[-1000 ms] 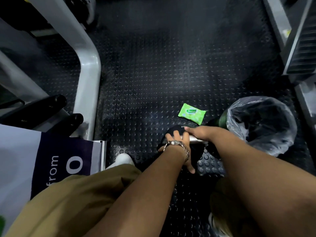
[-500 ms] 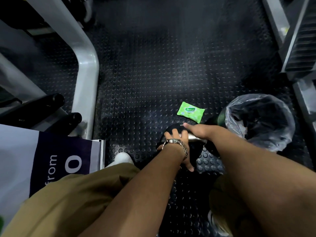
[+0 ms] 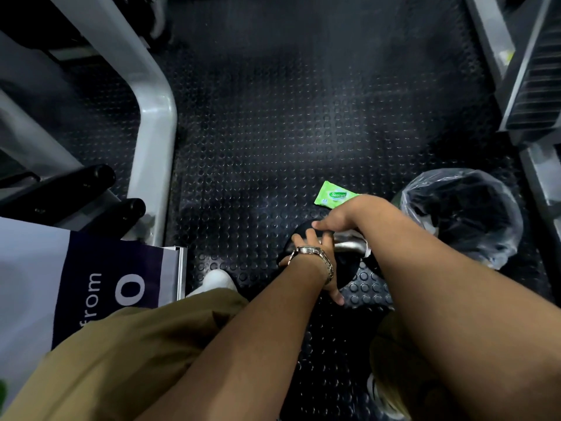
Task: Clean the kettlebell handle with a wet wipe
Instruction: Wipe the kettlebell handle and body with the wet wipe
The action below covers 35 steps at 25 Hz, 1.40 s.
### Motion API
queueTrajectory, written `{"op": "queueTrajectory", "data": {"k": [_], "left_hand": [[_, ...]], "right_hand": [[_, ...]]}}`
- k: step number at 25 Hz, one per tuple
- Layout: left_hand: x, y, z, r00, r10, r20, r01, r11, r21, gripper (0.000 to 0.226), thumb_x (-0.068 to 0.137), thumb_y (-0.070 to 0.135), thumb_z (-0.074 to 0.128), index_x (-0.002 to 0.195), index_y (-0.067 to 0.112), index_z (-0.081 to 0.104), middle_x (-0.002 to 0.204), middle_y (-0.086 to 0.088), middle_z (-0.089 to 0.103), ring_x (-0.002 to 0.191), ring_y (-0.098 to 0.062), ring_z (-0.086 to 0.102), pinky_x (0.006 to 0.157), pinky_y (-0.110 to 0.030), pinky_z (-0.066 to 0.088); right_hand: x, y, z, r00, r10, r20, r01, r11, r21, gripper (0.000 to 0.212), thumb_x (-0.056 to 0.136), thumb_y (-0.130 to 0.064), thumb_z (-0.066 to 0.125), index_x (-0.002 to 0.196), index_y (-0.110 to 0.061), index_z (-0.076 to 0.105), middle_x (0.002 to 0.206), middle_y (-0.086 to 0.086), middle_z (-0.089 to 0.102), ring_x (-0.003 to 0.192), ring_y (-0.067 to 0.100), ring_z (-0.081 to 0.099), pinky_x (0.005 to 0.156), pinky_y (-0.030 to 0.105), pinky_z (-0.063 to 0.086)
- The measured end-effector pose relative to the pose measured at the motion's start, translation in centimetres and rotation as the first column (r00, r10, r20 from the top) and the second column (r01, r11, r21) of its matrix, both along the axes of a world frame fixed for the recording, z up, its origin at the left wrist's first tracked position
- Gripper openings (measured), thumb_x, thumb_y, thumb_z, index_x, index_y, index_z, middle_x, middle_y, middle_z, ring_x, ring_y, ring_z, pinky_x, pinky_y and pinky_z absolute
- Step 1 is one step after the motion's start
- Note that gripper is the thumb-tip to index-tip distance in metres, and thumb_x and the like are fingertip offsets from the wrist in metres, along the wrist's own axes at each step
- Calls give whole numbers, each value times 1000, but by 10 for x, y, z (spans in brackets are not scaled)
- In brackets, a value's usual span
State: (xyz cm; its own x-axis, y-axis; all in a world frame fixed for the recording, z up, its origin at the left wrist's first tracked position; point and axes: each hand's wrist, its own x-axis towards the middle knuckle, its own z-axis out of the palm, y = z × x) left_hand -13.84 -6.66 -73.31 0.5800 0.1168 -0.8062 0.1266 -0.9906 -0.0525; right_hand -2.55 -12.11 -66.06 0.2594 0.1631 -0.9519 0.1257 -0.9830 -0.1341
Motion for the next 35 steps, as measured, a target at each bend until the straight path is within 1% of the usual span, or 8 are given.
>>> {"op": "queueTrajectory", "data": {"k": [6,16,20,24,28,30,32,35], "left_hand": [[-2,0,1,999,-2,35,2,1000,-20,159,26,79,88,149,22,7,146,-17,17,140,-45,18,105,-66,41],[1,-1,-3,1000,-18,-5,18,1000,10,177,23,84,85,158,18,-9,159,-19,3,148,-48,7,109,-69,35],[-2,0,3,999,-7,41,8,1000,-15,161,28,79,89,153,20,4,148,-16,16,140,-45,19,105,-65,42],[-4,0,-2,998,-13,57,13,1000,-3,161,22,82,86,149,22,7,142,-14,21,135,-42,23,102,-64,44],[-4,-2,-4,998,-14,60,14,1000,8,161,17,83,85,145,21,10,143,-13,26,136,-43,23,103,-66,42],[-3,-2,1,997,23,67,-22,1000,-6,153,24,78,90,144,22,12,138,-15,24,134,-43,24,103,-65,43],[-4,-1,5,996,46,73,-44,999,-27,150,28,74,92,144,22,11,136,-16,23,133,-43,24,102,-64,44],[-3,-1,12,997,45,64,-44,999,-24,150,29,73,93,145,23,12,137,-15,21,133,-43,24,100,-64,47]], "right_hand": [[-31,-37,-40,903,-427,40,413,891,191,83,96,-77,32,152,-16,47,160,13,39,143,31,40,115,41,31],[-2,-4,-6,992,-114,45,113,993,25,77,101,-69,34,152,-12,45,161,11,36,145,32,38,117,43,31],[-28,-33,-37,917,-398,9,391,904,175,81,96,-77,32,152,-21,47,163,10,36,146,31,37,117,43,30],[-34,-53,-74,595,-803,-29,779,568,264,93,84,-87,40,144,-17,54,148,4,53,132,31,51,109,41,35],[-54,-44,-56,-246,-956,-160,916,-284,285,67,96,-71,43,128,-15,60,134,0,61,112,28,61,101,44,49],[-55,-39,-52,-526,-829,-190,790,-559,252,61,101,-61,45,138,-13,54,142,4,56,123,29,57,108,46,45],[-54,-34,-49,-650,-737,-188,706,-676,211,66,100,-61,47,143,-11,51,145,8,54,126,31,56,106,47,46],[-59,-32,-54,-582,-768,-269,764,-629,142,65,94,-71,49,130,-17,53,128,9,59,108,35,62,96,50,52]]}}
